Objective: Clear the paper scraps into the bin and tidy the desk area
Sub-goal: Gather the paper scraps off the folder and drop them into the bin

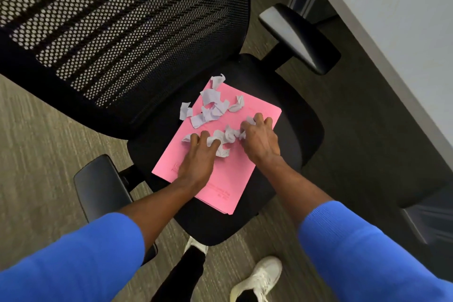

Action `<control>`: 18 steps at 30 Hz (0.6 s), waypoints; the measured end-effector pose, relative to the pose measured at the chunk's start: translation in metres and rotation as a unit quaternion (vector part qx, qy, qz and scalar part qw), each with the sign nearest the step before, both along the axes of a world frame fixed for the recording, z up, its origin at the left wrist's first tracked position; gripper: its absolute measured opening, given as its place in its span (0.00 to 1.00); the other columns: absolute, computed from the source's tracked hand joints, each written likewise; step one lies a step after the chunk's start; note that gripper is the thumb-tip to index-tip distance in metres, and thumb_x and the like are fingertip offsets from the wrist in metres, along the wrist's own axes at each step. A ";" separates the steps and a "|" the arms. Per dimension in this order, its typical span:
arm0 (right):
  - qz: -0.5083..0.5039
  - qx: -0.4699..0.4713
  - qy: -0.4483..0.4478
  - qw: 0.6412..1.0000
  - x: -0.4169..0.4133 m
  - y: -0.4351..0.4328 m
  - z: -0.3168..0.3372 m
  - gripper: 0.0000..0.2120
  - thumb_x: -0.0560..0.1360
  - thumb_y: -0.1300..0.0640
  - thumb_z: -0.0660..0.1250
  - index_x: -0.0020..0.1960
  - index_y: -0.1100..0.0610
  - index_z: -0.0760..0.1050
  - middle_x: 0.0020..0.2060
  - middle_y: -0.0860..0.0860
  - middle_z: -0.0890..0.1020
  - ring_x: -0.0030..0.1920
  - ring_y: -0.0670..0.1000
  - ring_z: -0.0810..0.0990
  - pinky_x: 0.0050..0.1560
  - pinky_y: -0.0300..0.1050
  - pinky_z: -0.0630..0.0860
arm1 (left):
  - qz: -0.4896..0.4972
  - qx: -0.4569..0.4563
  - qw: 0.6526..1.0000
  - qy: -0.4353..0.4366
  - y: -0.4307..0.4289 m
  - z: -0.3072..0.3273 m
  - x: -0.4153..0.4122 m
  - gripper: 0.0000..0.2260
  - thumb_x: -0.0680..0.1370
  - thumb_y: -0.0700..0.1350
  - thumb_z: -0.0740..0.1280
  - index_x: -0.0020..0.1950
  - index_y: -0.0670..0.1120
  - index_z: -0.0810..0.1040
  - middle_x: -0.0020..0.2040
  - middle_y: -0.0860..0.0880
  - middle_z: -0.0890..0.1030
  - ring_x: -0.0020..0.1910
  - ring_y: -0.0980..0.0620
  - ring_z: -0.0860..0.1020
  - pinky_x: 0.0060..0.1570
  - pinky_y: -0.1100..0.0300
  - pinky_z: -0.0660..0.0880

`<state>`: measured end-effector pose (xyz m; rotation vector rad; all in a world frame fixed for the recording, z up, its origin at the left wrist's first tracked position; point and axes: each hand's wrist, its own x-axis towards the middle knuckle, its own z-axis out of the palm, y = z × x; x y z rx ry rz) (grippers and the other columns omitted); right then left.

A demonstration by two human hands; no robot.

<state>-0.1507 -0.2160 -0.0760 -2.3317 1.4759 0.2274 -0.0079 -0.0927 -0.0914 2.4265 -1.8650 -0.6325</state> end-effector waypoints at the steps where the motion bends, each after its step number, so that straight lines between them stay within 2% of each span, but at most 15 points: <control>1: -0.011 -0.003 -0.009 1.000 -0.002 0.003 0.000 0.11 0.82 0.58 0.69 0.63 0.55 0.78 0.63 0.57 0.73 0.60 0.60 0.71 0.48 0.56 0.81 | 0.005 -0.007 1.000 0.003 0.000 0.000 0.000 0.20 0.81 0.35 0.65 0.72 0.49 0.73 0.74 0.44 0.67 0.69 0.41 0.67 0.58 0.48 0.79; 8: -0.097 0.012 -0.078 0.992 -0.018 0.021 -0.003 0.07 0.82 0.58 0.67 0.56 0.57 0.83 0.54 0.55 0.77 0.56 0.57 0.75 0.45 0.48 0.72 | 0.054 -0.053 0.996 0.049 0.001 0.004 0.000 0.16 0.79 0.31 0.68 0.63 0.44 0.82 0.63 0.44 0.75 0.62 0.43 0.71 0.54 0.48 0.76; 13: -0.188 0.029 -0.146 0.971 -0.034 0.035 -0.001 0.07 0.79 0.54 0.71 0.52 0.57 0.85 0.49 0.52 0.78 0.52 0.54 0.78 0.47 0.50 0.80 | 0.079 -0.084 0.991 0.073 0.002 0.012 -0.003 0.16 0.76 0.28 0.70 0.60 0.42 0.84 0.59 0.42 0.77 0.61 0.41 0.73 0.55 0.49 0.76; 16: -0.237 0.029 -0.178 0.954 -0.046 0.046 0.001 0.08 0.78 0.53 0.72 0.53 0.56 0.87 0.49 0.52 0.79 0.48 0.52 0.79 0.43 0.45 0.73 | 0.097 -0.103 0.987 0.071 0.004 0.017 -0.006 0.17 0.74 0.27 0.71 0.61 0.41 0.84 0.59 0.42 0.77 0.59 0.41 0.74 0.52 0.49 0.77; 18: -0.265 0.022 -0.186 0.946 -0.056 0.054 0.002 0.08 0.78 0.53 0.74 0.53 0.55 0.87 0.48 0.51 0.79 0.46 0.50 0.77 0.39 0.38 0.68 | 0.110 -0.116 0.985 0.069 0.005 0.021 -0.009 0.18 0.74 0.27 0.71 0.61 0.41 0.84 0.59 0.42 0.77 0.59 0.41 0.75 0.52 0.47 0.79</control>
